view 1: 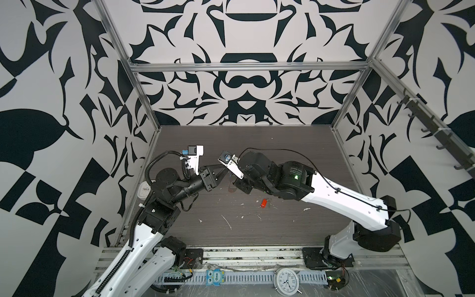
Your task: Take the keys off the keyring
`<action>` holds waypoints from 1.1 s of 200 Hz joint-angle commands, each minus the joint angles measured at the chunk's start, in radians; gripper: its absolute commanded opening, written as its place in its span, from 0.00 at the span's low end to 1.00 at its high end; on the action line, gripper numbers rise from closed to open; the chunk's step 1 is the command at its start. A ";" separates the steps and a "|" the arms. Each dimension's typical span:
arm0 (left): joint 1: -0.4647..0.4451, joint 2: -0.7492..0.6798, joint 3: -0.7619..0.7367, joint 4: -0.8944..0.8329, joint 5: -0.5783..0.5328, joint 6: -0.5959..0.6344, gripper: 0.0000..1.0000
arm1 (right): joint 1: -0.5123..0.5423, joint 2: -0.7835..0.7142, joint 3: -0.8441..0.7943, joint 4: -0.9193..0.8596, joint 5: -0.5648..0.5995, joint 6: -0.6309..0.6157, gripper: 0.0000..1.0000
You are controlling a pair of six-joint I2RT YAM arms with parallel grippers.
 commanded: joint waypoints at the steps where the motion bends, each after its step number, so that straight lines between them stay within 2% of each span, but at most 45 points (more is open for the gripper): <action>1: 0.000 0.007 0.028 -0.081 0.019 -0.002 0.30 | 0.003 -0.022 0.003 0.061 0.024 -0.011 0.00; 18: 0.000 -0.005 0.019 -0.095 -0.009 0.011 0.31 | 0.003 -0.027 0.000 0.063 0.025 -0.011 0.00; 50: 0.000 -0.050 0.004 -0.101 -0.079 0.029 0.39 | 0.003 -0.030 -0.003 0.063 0.024 -0.011 0.00; 78: 0.000 -0.072 -0.012 -0.080 -0.081 0.037 0.41 | 0.003 -0.030 -0.006 0.068 0.025 -0.012 0.00; 133: 0.000 -0.041 -0.040 -0.075 -0.058 0.040 0.38 | 0.003 -0.029 0.004 0.069 0.023 -0.020 0.00; 184: 0.001 -0.047 -0.055 -0.036 -0.050 0.035 0.26 | 0.003 -0.025 0.003 0.068 0.022 -0.018 0.00; 220: 0.000 -0.041 -0.059 -0.015 -0.044 0.033 0.24 | 0.003 -0.027 0.000 0.069 0.016 -0.017 0.00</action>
